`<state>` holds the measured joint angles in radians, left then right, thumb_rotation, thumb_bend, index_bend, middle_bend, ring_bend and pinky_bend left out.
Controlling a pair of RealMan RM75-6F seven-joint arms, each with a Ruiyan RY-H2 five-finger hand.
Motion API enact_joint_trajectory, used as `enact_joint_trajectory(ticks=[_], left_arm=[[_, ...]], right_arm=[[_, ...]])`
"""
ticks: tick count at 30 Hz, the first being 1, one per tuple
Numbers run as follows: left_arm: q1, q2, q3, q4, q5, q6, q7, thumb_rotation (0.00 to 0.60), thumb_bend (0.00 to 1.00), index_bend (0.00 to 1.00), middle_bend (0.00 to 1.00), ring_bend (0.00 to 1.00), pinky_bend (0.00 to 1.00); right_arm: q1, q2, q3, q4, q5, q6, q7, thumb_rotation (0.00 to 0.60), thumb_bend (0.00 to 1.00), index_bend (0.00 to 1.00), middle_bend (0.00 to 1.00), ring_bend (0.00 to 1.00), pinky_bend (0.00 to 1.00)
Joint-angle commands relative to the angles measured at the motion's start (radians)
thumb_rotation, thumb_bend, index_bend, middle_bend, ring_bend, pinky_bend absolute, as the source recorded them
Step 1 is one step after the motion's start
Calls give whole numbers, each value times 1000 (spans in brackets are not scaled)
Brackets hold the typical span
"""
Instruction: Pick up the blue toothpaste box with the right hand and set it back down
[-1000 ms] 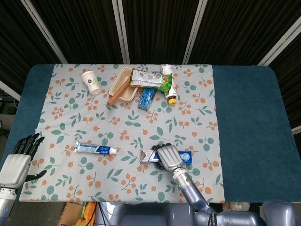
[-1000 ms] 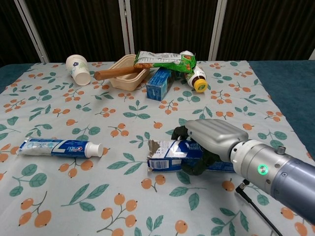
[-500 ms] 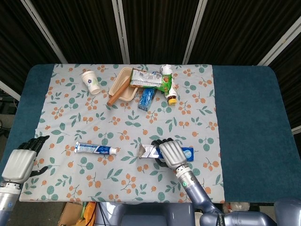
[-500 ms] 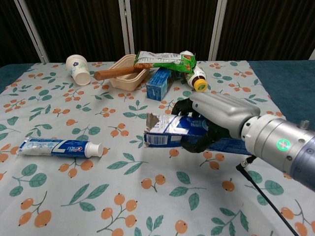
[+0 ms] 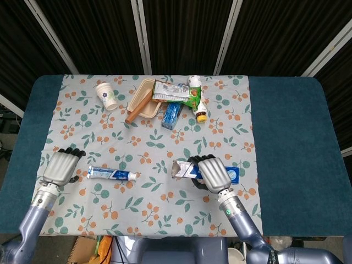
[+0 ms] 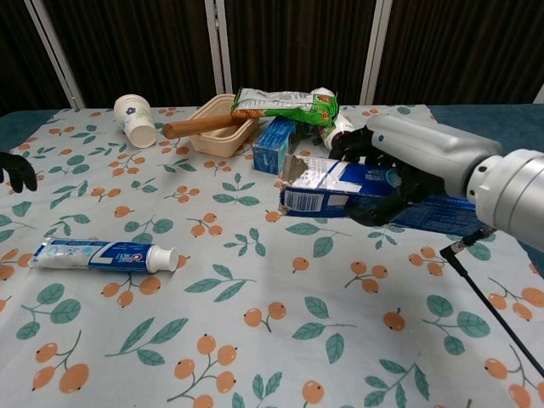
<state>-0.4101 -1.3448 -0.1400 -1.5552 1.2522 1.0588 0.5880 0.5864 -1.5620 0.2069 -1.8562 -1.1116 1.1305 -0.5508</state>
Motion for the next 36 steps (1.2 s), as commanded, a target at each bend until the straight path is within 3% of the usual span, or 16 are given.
enact_joint_trajectory(ticks=[1,13,27,30,36], left_arm=[[-42,-47,-7,36,-48,-48,41,600,124,334,357,323,400],[-92,-162,16,107,-93,-77,65,600,138,359,381,338,402],[-115,-199,42,104,-64,-54,49,600,174,389,414,368,425],[-122,-200,48,102,-62,-58,55,600,220,435,459,407,462],[-129,-218,58,119,-70,-52,71,600,424,658,689,621,640]], right_arm=[[-4,17,0,-12,-2,8,9,600,400,404,474,430,365],[-7,48,-6,-27,-12,27,28,600,401,404,474,430,367],[-4,54,-14,-36,-16,45,33,600,400,404,474,430,372],[-4,53,-15,-38,-13,49,37,600,400,404,474,430,372],[-7,56,-23,-48,-18,61,33,600,400,404,474,430,372]])
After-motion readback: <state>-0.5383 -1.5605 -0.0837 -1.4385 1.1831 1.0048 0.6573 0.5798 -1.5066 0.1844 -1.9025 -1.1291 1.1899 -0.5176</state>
